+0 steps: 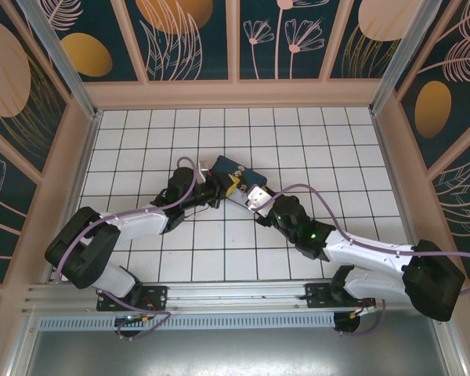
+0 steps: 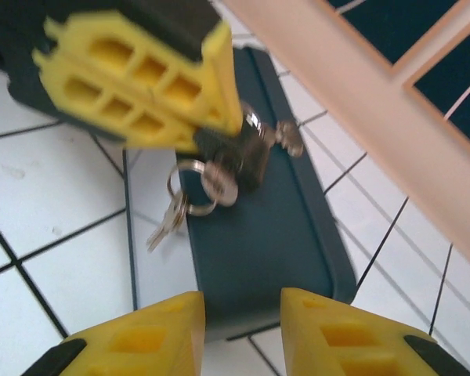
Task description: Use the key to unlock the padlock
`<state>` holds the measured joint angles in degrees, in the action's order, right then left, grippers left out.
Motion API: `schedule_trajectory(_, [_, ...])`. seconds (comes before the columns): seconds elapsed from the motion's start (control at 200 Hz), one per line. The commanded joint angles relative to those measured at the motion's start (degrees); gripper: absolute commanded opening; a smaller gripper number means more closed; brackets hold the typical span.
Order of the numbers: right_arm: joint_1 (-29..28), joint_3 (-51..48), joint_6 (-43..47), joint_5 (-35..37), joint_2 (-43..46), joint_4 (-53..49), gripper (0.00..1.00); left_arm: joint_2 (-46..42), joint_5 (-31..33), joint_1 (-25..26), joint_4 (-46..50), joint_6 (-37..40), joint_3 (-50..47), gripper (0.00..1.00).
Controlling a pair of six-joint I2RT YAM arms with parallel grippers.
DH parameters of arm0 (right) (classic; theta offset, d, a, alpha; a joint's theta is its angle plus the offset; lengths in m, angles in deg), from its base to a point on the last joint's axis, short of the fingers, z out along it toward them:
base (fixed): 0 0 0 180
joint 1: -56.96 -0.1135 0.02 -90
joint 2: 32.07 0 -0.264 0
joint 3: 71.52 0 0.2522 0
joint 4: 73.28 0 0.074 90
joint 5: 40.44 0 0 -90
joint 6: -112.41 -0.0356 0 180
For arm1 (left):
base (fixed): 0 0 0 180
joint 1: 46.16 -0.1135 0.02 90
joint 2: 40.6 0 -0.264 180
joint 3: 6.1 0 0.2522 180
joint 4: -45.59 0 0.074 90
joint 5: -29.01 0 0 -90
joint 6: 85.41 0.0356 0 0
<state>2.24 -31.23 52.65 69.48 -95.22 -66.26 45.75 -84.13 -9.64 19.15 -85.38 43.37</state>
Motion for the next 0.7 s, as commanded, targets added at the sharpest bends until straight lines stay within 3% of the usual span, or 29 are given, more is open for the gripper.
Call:
schedule_trajectory(0.0, [-1.6, 2.2, 4.1, 0.4, -0.8, 6.6, 0.31, -2.1, -0.3, -0.2, -3.2, 1.9, 2.5, 0.00])
schedule_trajectory(0.691, [-1.6, 5.4, 6.5, 1.6, -8.7, 9.1, 0.25, -1.9, -0.8, -0.1, -3.7, 2.0, 2.1, 0.00])
